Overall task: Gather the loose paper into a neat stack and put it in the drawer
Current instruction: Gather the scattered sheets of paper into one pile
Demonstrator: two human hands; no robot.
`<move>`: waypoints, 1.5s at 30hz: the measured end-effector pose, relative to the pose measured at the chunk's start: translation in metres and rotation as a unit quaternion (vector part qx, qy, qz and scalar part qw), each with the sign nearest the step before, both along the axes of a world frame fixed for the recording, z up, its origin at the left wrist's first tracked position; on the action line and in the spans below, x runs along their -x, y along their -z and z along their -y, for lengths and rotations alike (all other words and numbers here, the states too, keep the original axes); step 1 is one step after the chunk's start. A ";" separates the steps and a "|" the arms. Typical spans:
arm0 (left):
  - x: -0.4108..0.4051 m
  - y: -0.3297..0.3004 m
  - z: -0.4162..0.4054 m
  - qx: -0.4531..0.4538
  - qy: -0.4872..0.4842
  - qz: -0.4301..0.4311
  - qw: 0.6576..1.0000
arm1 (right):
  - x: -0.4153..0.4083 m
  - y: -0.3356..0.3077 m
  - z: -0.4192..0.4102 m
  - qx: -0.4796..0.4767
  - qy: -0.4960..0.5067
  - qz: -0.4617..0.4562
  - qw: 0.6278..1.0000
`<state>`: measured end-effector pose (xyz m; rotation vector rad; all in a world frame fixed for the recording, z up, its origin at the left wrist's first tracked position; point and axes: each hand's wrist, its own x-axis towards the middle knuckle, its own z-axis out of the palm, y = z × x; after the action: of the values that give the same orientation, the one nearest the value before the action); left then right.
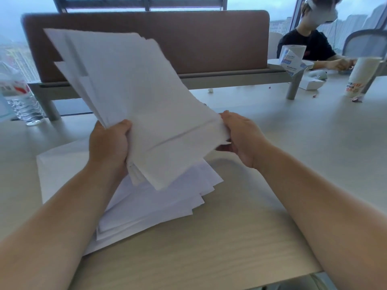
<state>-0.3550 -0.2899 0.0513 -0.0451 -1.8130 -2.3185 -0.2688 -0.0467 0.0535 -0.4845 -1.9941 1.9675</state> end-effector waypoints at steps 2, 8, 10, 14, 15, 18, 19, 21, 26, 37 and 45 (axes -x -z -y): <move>0.003 -0.002 0.005 -0.040 -0.033 -0.004 0.999 | 0.001 0.002 -0.001 -0.025 0.007 0.021 0.999; 0.006 0.004 0.010 -0.118 -0.042 0.021 0.992 | -0.007 0.015 0.011 -0.454 -0.168 0.099 0.869; 0.007 0.005 0.009 -0.119 -0.039 0.020 0.992 | -0.014 0.016 0.024 -0.514 -0.238 0.093 0.819; 0.007 0.003 0.008 -0.118 -0.030 0.016 0.992 | -0.020 0.024 0.053 -0.604 -0.332 0.010 0.724; 0.007 0.003 0.008 -0.108 -0.035 0.015 0.993 | -0.020 0.026 0.061 -0.612 -0.353 0.003 0.708; 0.009 0.003 0.010 -0.089 -0.048 0.020 0.995 | -0.015 0.032 0.071 -0.621 -0.380 0.039 0.684; 0.010 0.004 0.012 -0.086 -0.049 0.023 0.995 | -0.014 0.031 0.069 -0.622 -0.371 0.051 0.688; 0.012 0.004 0.012 -0.087 -0.048 0.023 0.995 | -0.010 0.024 0.055 -0.623 -0.341 0.077 0.700; 0.012 0.004 0.011 -0.097 -0.070 0.011 0.993 | -0.006 0.007 -0.008 -0.520 -0.225 0.158 0.809; 0.017 0.009 0.009 -0.091 -0.086 0.022 0.992 | -0.001 0.019 0.010 -0.582 -0.100 0.096 0.801; 0.018 0.012 0.008 -0.085 -0.094 0.008 0.992 | 0.001 0.012 0.008 -0.564 -0.180 0.206 0.779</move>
<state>-0.3730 -0.2976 0.0388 0.1632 -1.5453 -2.3338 -0.2701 -0.0549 0.0411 -0.2069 -3.2155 0.4364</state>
